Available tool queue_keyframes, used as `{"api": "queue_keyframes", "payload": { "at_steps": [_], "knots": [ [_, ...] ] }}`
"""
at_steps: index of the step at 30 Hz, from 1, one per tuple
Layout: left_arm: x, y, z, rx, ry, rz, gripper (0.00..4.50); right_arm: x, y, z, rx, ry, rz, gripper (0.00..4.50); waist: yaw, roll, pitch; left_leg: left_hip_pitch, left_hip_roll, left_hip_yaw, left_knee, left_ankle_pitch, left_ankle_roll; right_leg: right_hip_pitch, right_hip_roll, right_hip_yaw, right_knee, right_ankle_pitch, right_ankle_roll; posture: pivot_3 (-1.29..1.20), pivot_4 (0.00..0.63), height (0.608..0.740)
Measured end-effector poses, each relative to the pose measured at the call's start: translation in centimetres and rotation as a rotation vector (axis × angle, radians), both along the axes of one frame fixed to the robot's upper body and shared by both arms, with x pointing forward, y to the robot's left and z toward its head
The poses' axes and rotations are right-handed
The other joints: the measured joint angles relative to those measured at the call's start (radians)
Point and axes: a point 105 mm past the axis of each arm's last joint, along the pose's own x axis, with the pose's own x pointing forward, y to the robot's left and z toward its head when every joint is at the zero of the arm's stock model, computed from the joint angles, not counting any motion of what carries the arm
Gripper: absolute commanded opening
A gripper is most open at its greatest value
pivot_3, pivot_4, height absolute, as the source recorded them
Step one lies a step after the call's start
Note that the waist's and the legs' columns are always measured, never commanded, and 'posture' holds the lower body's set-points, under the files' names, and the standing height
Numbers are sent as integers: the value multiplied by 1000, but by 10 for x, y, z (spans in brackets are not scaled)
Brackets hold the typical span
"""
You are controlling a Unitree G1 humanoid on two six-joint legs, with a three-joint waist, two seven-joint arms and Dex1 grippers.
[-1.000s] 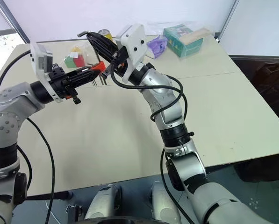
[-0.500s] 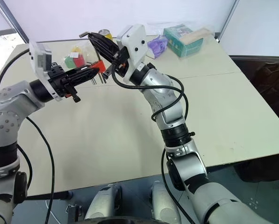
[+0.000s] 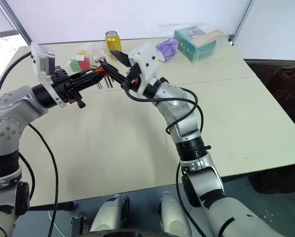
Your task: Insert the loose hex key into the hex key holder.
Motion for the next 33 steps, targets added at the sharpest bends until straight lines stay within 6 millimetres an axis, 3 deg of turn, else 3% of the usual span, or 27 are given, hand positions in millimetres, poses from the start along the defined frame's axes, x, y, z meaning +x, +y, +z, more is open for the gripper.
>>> {"api": "queue_keyframes", "payload": {
  "at_steps": [5,9,14,19,25,29,33],
  "knots": [
    [2,-3,-16,-7,43,2,0,-5,-51,-38,-88,127,-108,2078,3,0,0,-1,-1,0,0,0,0,0,0,0,-1,0,0,0,150,740],
    [6,-19,-33,-30,96,-39,0,-18,-89,-62,-182,220,-189,2078,4,0,0,-2,-2,0,0,0,0,0,0,0,-2,0,0,0,150,740],
    [12,-41,-57,-55,176,-108,0,-38,-119,-62,-288,251,-225,2078,1,0,0,-1,-2,-1,1,0,0,0,1,0,-2,-1,1,0,150,740],
    [17,-68,-84,-116,305,-197,0,-44,-134,-46,-309,211,-288,2078,3,0,0,-2,-3,-2,1,0,0,0,1,0,-2,-1,2,0,150,740],
    [22,-97,-106,-217,452,-253,0,-44,-136,-45,-299,205,-336,2078,3,0,0,-3,-3,-2,2,0,1,0,1,0,-2,-2,3,0,150,740],
    [19,-108,-125,-234,568,-280,0,-44,-135,-45,-292,193,-355,2078,2,0,0,-3,-3,-2,2,0,1,0,1,0,-2,-2,3,0,150,740],
    [24,-104,-152,-198,654,-209,0,-42,-133,-45,-296,178,-365,2078,2,0,0,-3,-3,-3,2,0,1,0,1,0,-2,-2,3,0,150,740]
  ]
}}
